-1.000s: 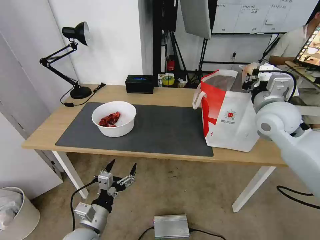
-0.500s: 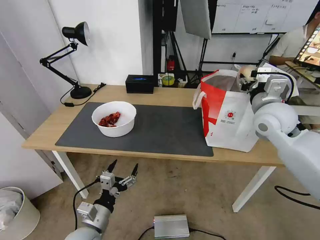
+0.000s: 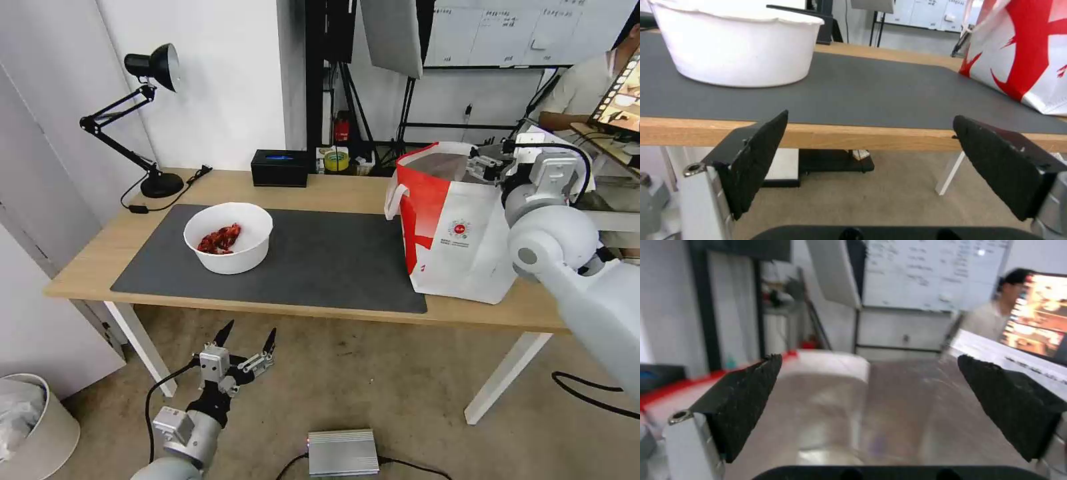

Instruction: Pick up the trash from the table and place it into the takeout bag.

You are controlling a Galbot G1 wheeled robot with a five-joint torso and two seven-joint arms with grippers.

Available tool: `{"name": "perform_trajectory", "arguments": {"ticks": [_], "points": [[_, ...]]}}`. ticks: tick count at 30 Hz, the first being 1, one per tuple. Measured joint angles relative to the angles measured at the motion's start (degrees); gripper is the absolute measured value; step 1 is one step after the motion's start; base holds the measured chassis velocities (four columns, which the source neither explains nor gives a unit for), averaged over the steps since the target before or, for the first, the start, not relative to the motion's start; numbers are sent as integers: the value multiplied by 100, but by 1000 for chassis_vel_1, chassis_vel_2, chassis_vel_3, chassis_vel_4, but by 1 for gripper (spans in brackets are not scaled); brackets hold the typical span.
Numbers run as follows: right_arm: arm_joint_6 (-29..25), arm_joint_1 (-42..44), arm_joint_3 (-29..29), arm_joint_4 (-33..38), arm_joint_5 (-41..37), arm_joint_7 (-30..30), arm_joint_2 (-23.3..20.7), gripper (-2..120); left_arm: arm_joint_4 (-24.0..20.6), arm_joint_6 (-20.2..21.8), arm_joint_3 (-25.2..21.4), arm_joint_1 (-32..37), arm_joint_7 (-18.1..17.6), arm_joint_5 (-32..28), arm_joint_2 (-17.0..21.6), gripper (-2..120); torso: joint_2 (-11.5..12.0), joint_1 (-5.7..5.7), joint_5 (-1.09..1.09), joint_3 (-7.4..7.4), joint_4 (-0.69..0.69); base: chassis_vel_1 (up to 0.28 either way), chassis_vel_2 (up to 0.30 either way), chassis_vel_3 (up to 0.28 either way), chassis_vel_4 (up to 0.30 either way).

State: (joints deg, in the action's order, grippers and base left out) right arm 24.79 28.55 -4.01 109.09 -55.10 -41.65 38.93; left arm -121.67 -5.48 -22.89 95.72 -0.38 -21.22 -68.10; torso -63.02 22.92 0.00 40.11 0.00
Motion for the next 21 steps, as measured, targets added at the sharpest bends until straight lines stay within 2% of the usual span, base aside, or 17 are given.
{"name": "perform_trajectory", "arguments": {"ticks": [4, 5, 6, 8, 9, 12, 16, 21], "points": [[-204, 33, -30, 71, -9, 216, -23, 100, -21, -3, -12, 11, 1, 2, 2, 100, 0, 0, 0, 0, 0, 0, 0, 0, 0], [-484, 105, -54, 149, -17, 496, -46, 100, -30, -6, -20, 12, 1, 2, 6, 100, 0, 0, 0, 0, 0, 0, 0, 0, 0], [-484, 105, -54, 149, -17, 496, -46, 100, -30, -6, -20, 12, 1, 2, 6, 100, 0, 0, 0, 0, 0, 0, 0, 0, 0], [-854, 264, -101, 324, -22, 985, -115, 100, -50, -9, -60, -3, 3, -11, 10, 100, 0, 0, 0, 0, 1, 0, 0, 0, 0], [-854, 264, -101, 324, -22, 985, -115, 100, -50, -9, -60, -3, 3, -11, 10, 100, 0, 0, 0, 0, 1, 0, 0, 0, 0], [-1434, 708, -65, 699, 91, 1896, -251, 100, -146, -21, -244, 37, 5, -60, 5, 100, 0, 0, -1, 0, -1, 0, 0, 0, 0], [-1650, 1065, 7, 847, 275, 2229, -218, 100, -212, -68, -404, 144, 14, -61, -55, 100, 0, 0, 0, 0, 2, 0, 0, 0, 0], [-2218, 1835, -44, 939, 793, 2683, -201, 100, -291, -104, -532, 239, 17, -62, -109, 100, 0, 0, 0, 0, 1, 0, 0, 0, 0]]}}
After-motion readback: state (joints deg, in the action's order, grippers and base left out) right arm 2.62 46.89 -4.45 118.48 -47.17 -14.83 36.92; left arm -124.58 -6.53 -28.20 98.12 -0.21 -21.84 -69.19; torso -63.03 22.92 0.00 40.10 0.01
